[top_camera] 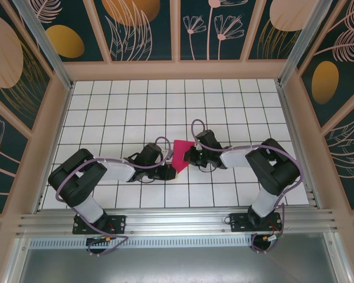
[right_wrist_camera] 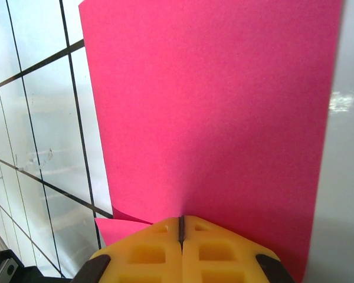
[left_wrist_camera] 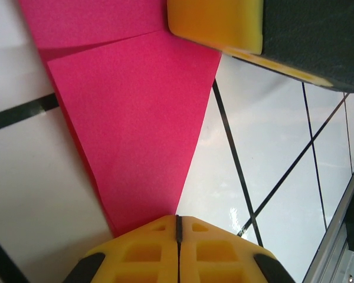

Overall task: Fold a paper plane with a square sheet of paper (pick it up from the middle)
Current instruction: Third fold the triangle at the center of the table.

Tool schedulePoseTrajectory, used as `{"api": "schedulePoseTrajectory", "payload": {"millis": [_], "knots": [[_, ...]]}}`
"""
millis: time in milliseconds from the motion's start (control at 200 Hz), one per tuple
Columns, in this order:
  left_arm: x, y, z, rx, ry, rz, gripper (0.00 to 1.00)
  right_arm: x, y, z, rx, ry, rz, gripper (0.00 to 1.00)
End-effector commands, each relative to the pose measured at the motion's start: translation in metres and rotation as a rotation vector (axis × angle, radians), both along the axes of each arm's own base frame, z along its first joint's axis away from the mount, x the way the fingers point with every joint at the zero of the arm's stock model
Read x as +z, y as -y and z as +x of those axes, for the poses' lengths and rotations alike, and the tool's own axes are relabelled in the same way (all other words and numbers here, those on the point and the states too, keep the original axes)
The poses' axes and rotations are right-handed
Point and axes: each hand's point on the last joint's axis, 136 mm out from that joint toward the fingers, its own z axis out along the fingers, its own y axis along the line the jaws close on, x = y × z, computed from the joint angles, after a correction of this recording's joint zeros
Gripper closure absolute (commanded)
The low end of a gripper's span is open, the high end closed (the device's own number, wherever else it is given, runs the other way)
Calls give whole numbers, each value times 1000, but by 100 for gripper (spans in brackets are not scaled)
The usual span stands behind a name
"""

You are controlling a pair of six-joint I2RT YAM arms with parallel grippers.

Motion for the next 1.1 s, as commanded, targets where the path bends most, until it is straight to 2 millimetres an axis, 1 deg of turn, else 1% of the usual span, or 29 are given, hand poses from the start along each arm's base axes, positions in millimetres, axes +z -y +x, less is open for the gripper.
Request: {"api": "schedulePoseTrajectory", "payload": {"millis": [0, 65, 165, 300, 430, 560, 636, 726, 796, 856, 886, 981, 1041, 1096], "knots": [[-19, -20, -26, -18, -94, 78, 93, -2, 3, 4, 1, 9, -33, 100], [-17, -20, -26, -19, -90, 68, 93, -2, 2, 3, 3, 11, -28, 100], [-21, -22, -27, -17, -99, 80, 93, -3, 2, 2, 6, 9, -27, 100], [-24, -28, -34, -14, -111, 86, 92, -5, 3, 1, 6, 3, -29, 100], [-18, -27, -34, -21, -94, 73, 91, -8, 3, -1, 8, -2, -29, 100], [1, -20, -27, -19, -54, 28, 91, -8, 3, -1, 5, -2, -24, 100], [17, -14, -21, -16, -13, -19, 91, -7, 3, -1, 5, 0, -20, 100], [36, -6, -7, 7, 42, -53, 89, -7, 3, -1, 5, 2, -21, 100], [51, 3, 4, 16, 79, -93, 88, -6, 3, -1, 6, 2, -21, 100], [58, 11, 13, 19, 100, -106, 88, -6, 3, -1, 4, 4, -19, 100], [58, 13, 18, 21, 107, -97, 88, -6, 4, -1, 4, 2, -21, 100], [46, 17, 30, 38, 108, -53, 89, -6, 3, -1, 4, 4, -16, 100], [36, 18, 35, 46, 95, -23, 89, -4, 2, 0, 6, 8, -11, 100], [23, 15, 38, 68, 78, 23, 91, -2, 1, 1, 8, 13, -5, 100]]}}
